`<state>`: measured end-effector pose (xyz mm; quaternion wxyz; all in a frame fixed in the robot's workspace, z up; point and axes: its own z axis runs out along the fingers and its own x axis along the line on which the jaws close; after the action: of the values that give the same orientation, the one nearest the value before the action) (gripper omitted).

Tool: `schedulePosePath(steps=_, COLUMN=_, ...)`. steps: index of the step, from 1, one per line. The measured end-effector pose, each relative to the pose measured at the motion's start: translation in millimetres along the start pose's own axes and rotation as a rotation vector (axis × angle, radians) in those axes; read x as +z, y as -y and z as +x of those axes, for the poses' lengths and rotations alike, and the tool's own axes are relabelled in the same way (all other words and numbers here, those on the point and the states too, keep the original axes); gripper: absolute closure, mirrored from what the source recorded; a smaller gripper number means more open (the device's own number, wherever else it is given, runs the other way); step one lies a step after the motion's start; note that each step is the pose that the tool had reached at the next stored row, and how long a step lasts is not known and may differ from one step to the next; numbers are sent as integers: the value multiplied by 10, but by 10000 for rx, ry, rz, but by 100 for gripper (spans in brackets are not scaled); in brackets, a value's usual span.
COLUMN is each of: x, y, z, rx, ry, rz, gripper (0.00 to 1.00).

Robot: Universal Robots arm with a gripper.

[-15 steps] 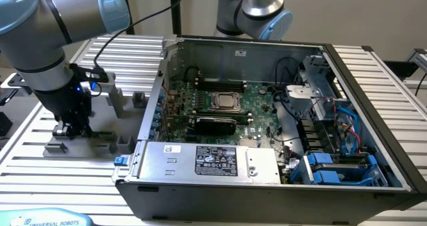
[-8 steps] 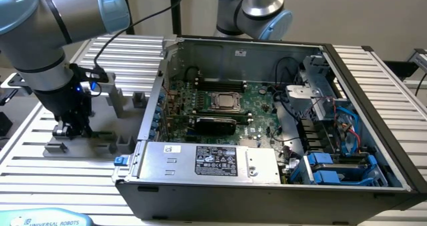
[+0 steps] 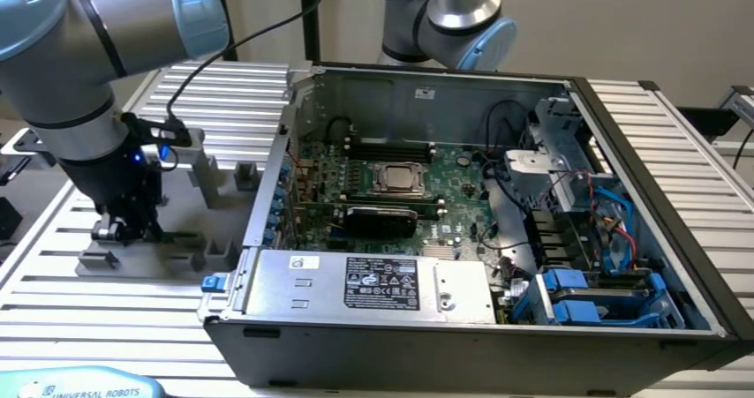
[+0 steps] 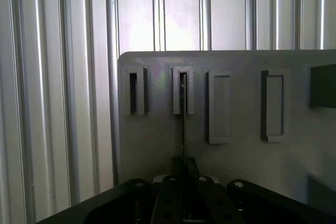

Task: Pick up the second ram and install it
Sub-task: 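Pick up the second ram and move it above second insertion slot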

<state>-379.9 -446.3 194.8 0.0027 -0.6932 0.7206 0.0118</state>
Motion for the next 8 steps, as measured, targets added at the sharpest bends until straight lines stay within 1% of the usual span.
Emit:
schedulePosePath(steps=6, x=0, y=-3, z=1, rx=3, ry=0, rz=0, gripper=87)
schedulePosePath(steps=8, x=-14, y=-4, z=1, rx=4, ry=0, rz=0, gripper=87)
